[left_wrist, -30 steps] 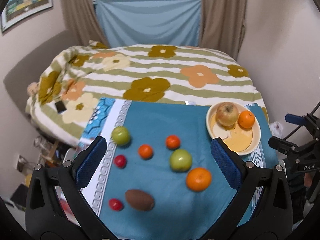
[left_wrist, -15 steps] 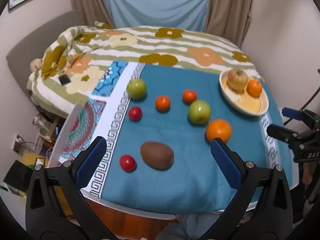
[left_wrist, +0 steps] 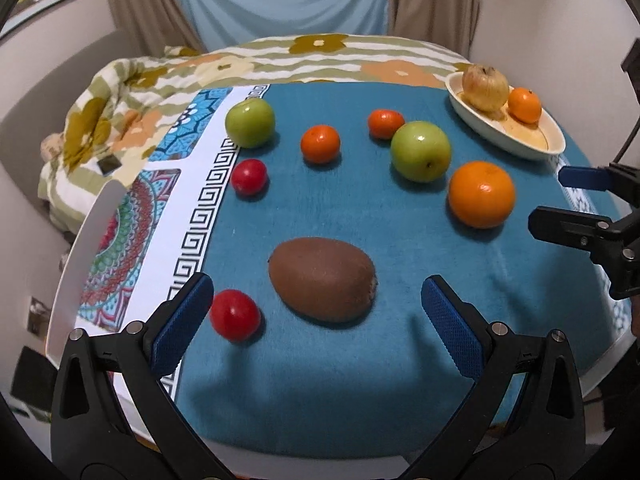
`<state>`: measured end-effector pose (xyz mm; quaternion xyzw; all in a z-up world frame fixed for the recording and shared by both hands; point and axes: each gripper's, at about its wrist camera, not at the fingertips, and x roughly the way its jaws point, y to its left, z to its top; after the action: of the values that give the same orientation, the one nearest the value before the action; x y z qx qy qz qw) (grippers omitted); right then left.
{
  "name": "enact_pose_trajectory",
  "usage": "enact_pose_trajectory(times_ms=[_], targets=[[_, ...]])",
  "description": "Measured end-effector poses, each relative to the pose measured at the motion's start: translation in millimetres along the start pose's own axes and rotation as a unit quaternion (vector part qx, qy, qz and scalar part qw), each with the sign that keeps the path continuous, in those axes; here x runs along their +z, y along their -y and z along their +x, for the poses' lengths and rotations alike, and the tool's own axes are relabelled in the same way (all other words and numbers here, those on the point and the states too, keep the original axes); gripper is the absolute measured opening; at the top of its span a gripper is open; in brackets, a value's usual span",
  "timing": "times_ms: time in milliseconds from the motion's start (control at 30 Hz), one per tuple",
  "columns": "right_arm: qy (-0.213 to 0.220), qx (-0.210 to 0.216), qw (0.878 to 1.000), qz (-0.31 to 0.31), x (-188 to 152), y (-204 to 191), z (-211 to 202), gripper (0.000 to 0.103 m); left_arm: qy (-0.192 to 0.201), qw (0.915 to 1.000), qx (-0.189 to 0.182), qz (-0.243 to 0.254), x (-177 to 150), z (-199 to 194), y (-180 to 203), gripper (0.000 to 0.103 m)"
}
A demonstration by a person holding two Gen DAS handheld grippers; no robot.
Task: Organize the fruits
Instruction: 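Grasp the brown kiwi with the left tool while the right tool grasps another large orange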
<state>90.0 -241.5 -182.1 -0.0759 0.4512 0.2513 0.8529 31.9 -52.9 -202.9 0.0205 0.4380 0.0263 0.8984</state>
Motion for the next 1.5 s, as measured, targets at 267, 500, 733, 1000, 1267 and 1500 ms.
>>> enact_pose_trajectory(times_ms=[267, 500, 733, 1000, 1267, 1500], targets=[[0.0, -0.002, 1.0, 0.0, 2, -3, 18, 0.103, 0.002, 0.9989, -0.003, 0.046, 5, 16, 6, 0.098], [-0.004, 0.0, 1.0, -0.002, 6, -5, 28, 0.098, -0.013, 0.9983, -0.011, 0.055, 5, 26, 4, 0.092], [-0.008, 0.003, 1.0, -0.005, 9, -6, 35, 0.098, -0.031, 0.9979, -0.021, 0.053, 4, 36, 2, 0.08], [-0.019, 0.006, 1.0, -0.008, 11, -6, 44, 0.081, -0.038, 0.9977, -0.023, 0.052, 0, 36, 1, 0.07], [-0.021, 0.009, 1.0, -0.01, 13, -8, 48, 0.074, -0.041, 0.9979, -0.02, 0.046, -2, 34, 2, 0.069], [-0.026, 0.024, 0.999, -0.018, 13, -11, 52, 0.057, -0.045, 0.998, -0.018, 0.04, -4, 30, 1, 0.069]])
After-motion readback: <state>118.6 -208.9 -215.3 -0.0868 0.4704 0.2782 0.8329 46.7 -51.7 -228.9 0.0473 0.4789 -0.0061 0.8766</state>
